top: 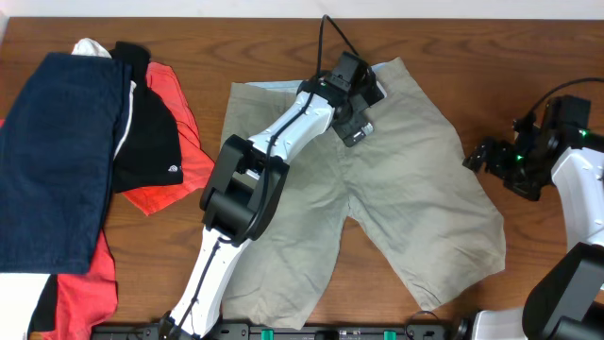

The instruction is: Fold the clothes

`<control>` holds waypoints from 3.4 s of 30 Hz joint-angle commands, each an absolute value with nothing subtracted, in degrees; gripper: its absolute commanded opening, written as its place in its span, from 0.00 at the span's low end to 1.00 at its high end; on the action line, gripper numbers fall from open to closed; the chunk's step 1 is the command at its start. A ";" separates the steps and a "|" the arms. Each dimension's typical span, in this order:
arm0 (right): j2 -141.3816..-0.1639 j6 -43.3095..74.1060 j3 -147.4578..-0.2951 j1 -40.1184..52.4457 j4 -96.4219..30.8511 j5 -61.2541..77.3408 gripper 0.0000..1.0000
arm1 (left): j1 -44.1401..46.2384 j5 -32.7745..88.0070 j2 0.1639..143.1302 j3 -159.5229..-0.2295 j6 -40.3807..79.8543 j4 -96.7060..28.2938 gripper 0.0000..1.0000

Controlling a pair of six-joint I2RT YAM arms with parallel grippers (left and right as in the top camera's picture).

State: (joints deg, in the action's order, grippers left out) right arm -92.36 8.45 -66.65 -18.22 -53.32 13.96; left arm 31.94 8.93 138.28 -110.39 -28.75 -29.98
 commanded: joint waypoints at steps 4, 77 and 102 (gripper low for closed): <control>-92.20 7.60 -67.44 -17.50 -53.82 13.37 0.99 | 31.90 8.08 140.20 -110.10 -29.76 -30.94 0.98; -92.79 6.13 -67.42 -4.08 -43.92 13.91 0.99 | 14.83 1.89 129.32 -114.37 -21.12 -41.15 0.98; -108.33 8.21 -67.16 -1.45 -37.52 -0.89 0.72 | 6.55 1.89 112.31 -113.40 -13.17 -53.25 0.98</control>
State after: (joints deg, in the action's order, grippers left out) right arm -106.34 7.60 -66.85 -1.28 -37.85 1.48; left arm 6.79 2.55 111.85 -113.69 -13.67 -52.75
